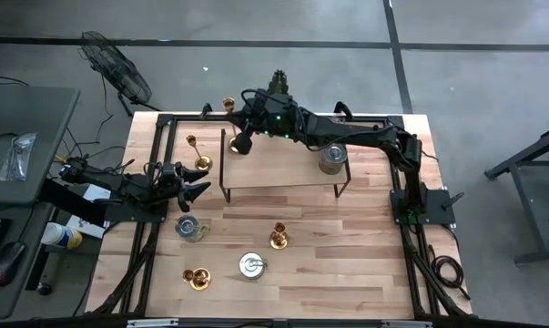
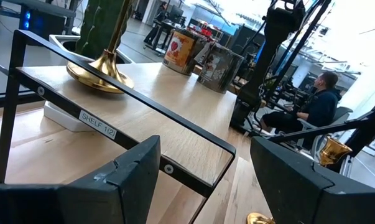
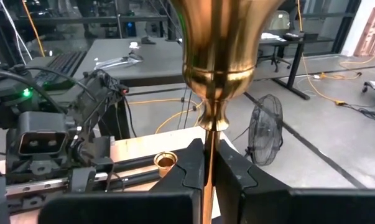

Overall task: Pick & Place candle stick holders
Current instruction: Put the gold candle holder on the shelf

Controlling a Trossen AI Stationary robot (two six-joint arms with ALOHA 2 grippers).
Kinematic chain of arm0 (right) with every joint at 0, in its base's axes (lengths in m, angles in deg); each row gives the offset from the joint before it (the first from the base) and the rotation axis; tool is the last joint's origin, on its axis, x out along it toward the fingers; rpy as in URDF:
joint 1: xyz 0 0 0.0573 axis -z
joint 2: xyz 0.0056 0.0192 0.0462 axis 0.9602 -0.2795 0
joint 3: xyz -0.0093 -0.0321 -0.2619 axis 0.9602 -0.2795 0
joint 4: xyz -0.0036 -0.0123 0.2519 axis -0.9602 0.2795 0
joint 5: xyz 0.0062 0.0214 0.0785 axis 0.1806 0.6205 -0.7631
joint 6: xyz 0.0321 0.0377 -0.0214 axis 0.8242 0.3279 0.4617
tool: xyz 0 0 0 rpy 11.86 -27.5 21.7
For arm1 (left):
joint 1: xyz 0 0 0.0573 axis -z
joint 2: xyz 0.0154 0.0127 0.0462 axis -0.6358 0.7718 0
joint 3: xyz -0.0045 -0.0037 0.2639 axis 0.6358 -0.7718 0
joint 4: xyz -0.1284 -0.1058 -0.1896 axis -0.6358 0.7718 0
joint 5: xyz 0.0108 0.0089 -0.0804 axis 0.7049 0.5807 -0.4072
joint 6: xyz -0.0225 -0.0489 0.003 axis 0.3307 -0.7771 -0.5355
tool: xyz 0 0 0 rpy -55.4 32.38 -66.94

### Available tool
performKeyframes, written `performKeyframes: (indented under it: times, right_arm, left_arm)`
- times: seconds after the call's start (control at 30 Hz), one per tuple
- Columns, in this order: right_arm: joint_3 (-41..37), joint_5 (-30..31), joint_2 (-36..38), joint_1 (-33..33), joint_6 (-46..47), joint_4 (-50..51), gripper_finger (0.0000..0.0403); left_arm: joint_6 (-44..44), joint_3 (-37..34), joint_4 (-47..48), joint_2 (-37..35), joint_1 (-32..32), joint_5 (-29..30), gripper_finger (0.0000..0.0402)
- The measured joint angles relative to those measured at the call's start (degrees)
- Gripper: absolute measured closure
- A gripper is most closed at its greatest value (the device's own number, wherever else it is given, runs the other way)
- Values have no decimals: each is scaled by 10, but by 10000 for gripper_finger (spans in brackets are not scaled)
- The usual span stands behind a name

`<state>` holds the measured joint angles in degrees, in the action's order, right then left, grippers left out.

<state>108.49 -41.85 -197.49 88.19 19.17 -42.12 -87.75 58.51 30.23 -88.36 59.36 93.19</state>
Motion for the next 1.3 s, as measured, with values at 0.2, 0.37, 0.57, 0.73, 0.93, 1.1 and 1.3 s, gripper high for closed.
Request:
performKeyframes:
  times: [0.2,0.37,0.57,0.73,0.93,1.1,1.3]
  right_arm:
    - [0,-5,0,0,-1,0,396]
    - [0,-5,0,3,-2,5,396]
    - [0,-2,-1,3,-2,9,396]
    - [-1,-5,-1,4,-7,14,396]
    - [0,-14,-8,4,-4,6,396]
    - [0,-10,-9,4,-5,8,396]
    - [0,-8,-10,4,-4,10,395]
  left_arm:
    - [0,0,0,0,0,0,156]
    - [0,0,0,0,0,0,156]
    - [0,0,0,0,0,0,156]
    - [0,0,0,0,0,-1,156]
    - [0,0,0,0,0,-1,156]
    - [0,0,0,0,0,-2,156]
    - [0,0,0,0,0,-1,156]
